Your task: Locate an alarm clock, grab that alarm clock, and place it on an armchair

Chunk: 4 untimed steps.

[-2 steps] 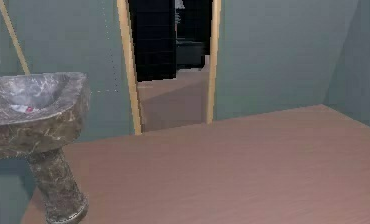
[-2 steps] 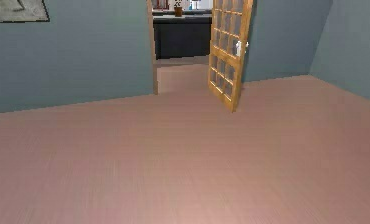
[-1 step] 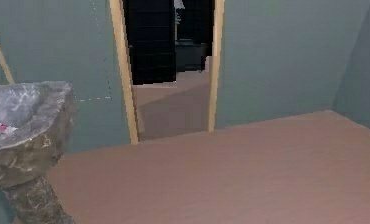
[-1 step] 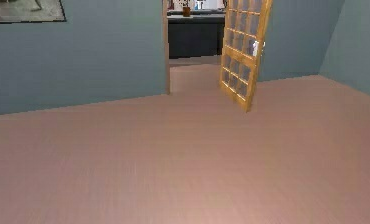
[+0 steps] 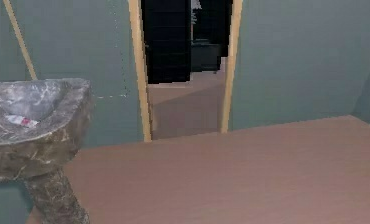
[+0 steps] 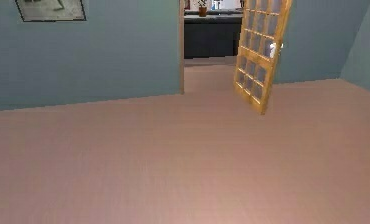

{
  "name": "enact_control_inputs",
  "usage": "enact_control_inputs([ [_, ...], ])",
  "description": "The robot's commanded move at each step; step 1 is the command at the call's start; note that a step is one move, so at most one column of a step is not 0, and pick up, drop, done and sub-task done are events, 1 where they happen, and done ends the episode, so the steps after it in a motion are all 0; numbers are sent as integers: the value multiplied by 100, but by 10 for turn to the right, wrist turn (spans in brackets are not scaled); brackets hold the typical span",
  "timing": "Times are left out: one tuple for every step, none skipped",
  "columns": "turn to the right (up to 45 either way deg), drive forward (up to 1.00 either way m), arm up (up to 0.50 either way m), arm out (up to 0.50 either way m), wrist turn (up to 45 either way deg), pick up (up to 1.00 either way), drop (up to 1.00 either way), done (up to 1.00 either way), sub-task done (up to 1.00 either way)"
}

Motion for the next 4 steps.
enact_control_inputs([
  [0,100,0,0,0,0,0,0,0],
  [0,95,0,0,0,0,0,0,0],
  [-60,0,0,0,0,0,0,0,0],
  [0,100,0,0,0,0,0,0,0],
])
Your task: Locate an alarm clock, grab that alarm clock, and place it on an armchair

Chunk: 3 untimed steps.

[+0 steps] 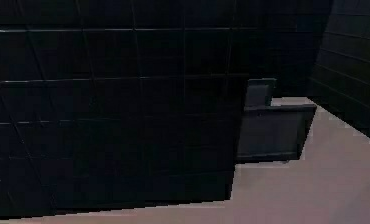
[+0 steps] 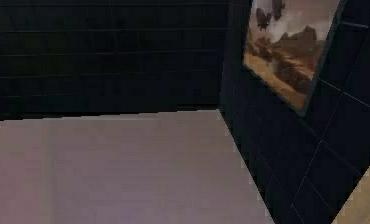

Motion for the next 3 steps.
enact_control_inputs([
  [0,20,0,0,0,0,0,0,0],
  [-450,0,0,0,0,0,0,0,0],
  [0,30,0,0,0,0,0,0,0],
])
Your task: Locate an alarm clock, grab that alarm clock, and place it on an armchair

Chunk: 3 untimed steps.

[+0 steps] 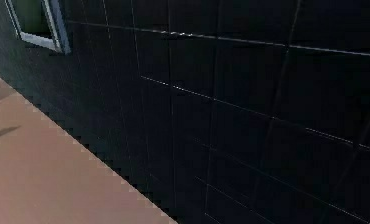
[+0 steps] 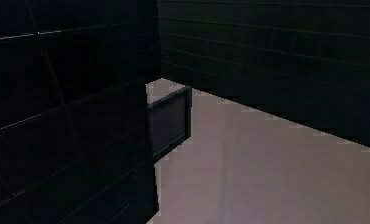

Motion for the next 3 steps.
enact_control_inputs([
  [300,0,0,0,0,0,0,0,0],
  [0,10,0,0,0,0,0,0,0],
  [-450,0,0,0,0,0,0,0,0],
])
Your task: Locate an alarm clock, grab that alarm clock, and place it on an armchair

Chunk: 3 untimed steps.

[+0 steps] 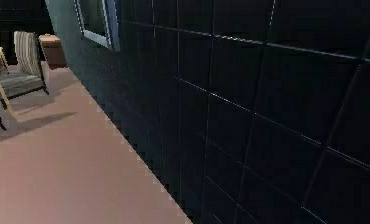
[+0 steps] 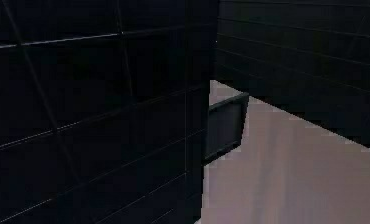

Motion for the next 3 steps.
enact_control_inputs([
  [-330,0,0,0,0,0,0,0,0],
  [0,65,0,0,0,0,0,0,0],
  [-450,0,0,0,0,0,0,0,0],
])
